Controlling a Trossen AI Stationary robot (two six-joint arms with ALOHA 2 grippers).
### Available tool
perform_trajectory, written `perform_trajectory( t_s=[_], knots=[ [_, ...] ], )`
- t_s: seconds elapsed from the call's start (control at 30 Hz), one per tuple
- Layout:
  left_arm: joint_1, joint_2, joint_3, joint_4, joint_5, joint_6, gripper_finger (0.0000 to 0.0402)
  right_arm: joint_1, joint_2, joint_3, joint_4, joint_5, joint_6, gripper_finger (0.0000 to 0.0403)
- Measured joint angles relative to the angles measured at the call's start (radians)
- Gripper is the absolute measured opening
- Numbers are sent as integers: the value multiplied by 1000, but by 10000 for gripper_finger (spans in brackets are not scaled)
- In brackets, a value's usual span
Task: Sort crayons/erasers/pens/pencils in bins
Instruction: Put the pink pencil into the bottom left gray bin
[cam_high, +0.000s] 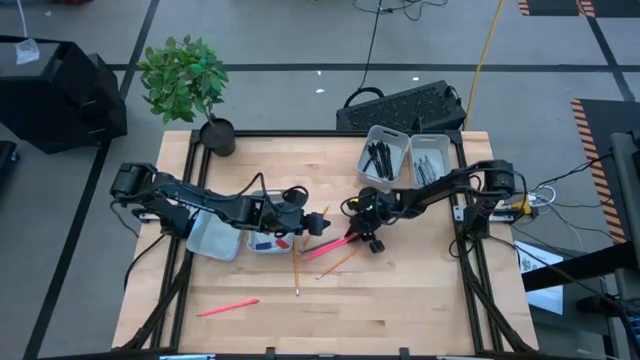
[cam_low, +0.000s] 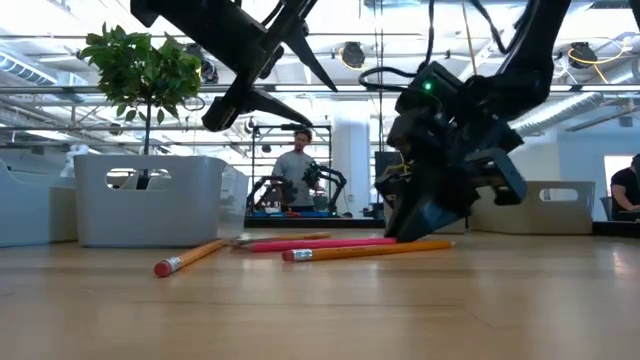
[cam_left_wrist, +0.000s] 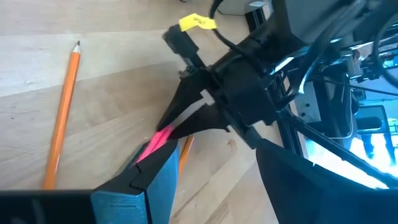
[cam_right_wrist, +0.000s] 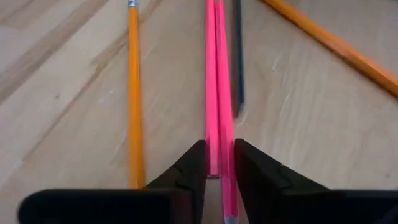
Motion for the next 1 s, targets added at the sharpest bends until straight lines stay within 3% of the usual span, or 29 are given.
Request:
perform_trajectory(
  t_s=[0.27, 0.67, 1.0],
  knots=[
    [0, 0, 0, -8, 0, 23, 216, 1, -129, -4, -76, 0, 9, 138],
    [0, -1, 0, -9, 0, 58, 216, -40, -148, -117, 9, 0, -19, 90],
    [7, -1, 0, -14, 0, 60, 216, -38, -5, -121, 163, 10, -1, 87]
  ],
)
